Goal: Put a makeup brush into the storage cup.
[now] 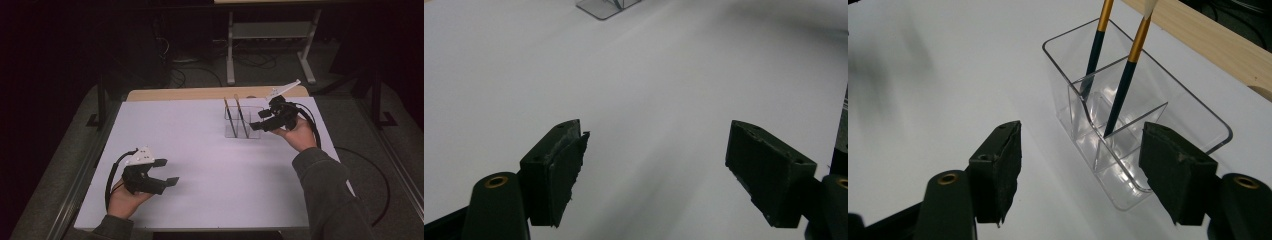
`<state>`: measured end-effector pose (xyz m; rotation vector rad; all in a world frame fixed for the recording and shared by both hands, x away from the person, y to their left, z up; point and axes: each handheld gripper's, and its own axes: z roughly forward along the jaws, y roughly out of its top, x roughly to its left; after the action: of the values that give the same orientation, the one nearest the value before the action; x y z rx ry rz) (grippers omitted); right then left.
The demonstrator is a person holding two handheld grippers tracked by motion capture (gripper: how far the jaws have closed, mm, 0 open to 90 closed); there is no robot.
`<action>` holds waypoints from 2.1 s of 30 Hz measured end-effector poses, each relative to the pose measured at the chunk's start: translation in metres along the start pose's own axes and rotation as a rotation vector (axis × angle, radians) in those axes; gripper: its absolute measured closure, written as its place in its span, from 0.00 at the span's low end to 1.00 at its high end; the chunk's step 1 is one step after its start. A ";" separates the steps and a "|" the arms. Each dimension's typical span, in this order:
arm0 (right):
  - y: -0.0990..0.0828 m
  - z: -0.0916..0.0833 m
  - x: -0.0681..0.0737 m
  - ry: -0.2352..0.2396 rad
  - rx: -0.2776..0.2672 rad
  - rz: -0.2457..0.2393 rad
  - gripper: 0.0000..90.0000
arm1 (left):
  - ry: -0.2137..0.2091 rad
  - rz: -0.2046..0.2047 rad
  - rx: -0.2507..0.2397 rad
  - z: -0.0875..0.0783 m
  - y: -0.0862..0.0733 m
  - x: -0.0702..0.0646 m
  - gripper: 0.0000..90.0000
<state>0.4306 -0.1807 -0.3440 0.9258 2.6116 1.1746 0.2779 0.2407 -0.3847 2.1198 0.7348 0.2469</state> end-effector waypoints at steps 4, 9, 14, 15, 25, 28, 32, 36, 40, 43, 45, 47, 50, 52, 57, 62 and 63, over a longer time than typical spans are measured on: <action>-0.004 -0.003 0.003 -0.002 -0.010 0.007 0.34 | 0.006 0.007 -0.009 -0.001 0.001 0.000 0.24; -0.012 -0.006 0.006 -0.003 -0.020 0.000 0.32 | 0.009 0.006 -0.005 0.000 0.000 0.000 0.23; -0.022 -0.011 0.007 -0.010 -0.037 0.002 0.30 | 0.015 0.005 -0.007 -0.001 0.000 0.000 0.23; -0.023 -0.011 0.008 -0.012 -0.038 0.006 0.30 | 0.014 0.003 -0.007 -0.001 0.000 0.000 0.23; -0.039 -0.018 0.008 -0.016 -0.050 0.026 0.28 | 0.013 0.000 -0.001 0.000 -0.001 0.000 0.23; -0.043 -0.020 0.009 -0.018 -0.055 0.021 0.28 | 0.015 -0.005 -0.002 0.000 -0.001 0.000 0.22; -0.048 -0.020 0.010 -0.020 -0.059 0.028 0.27 | 0.019 0.001 -0.003 0.000 -0.001 0.000 0.22; -0.053 -0.021 0.012 -0.015 -0.058 0.040 0.27 | 0.016 -0.002 -0.005 0.000 -0.001 0.000 0.22; -0.058 -0.021 0.011 -0.013 -0.052 0.048 0.26 | 0.017 -0.004 -0.005 0.000 -0.001 0.000 0.21; -0.060 -0.022 0.012 -0.016 -0.055 0.044 0.26 | 0.019 -0.005 -0.004 0.000 -0.001 0.001 0.21; -0.061 -0.023 0.013 -0.018 -0.057 0.055 0.26 | 0.020 -0.003 -0.003 0.000 -0.001 0.001 0.21; -0.063 -0.024 0.014 -0.019 -0.059 0.057 0.25 | 0.021 -0.005 -0.001 -0.001 -0.002 0.001 0.21; -0.065 -0.025 0.016 -0.020 -0.065 0.054 0.25 | 0.022 -0.007 -0.004 -0.001 -0.002 0.001 0.21; -0.067 -0.025 0.016 -0.020 -0.068 0.047 0.25 | 0.022 -0.005 -0.002 -0.001 -0.002 0.001 0.21; -0.071 -0.026 0.018 -0.014 -0.065 0.056 0.24 | 0.024 -0.009 -0.010 -0.001 -0.003 0.001 0.20; -0.076 -0.028 0.020 -0.016 -0.069 0.059 0.24 | 0.023 -0.008 -0.007 -0.001 -0.003 0.001 0.20; -0.076 -0.028 0.020 -0.017 -0.073 0.055 0.24 | 0.024 -0.007 -0.008 -0.001 -0.003 0.001 0.20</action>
<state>0.3679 -0.2256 -0.3769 0.9949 2.5271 1.2606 0.2771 0.2434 -0.3866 2.1094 0.7539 0.2711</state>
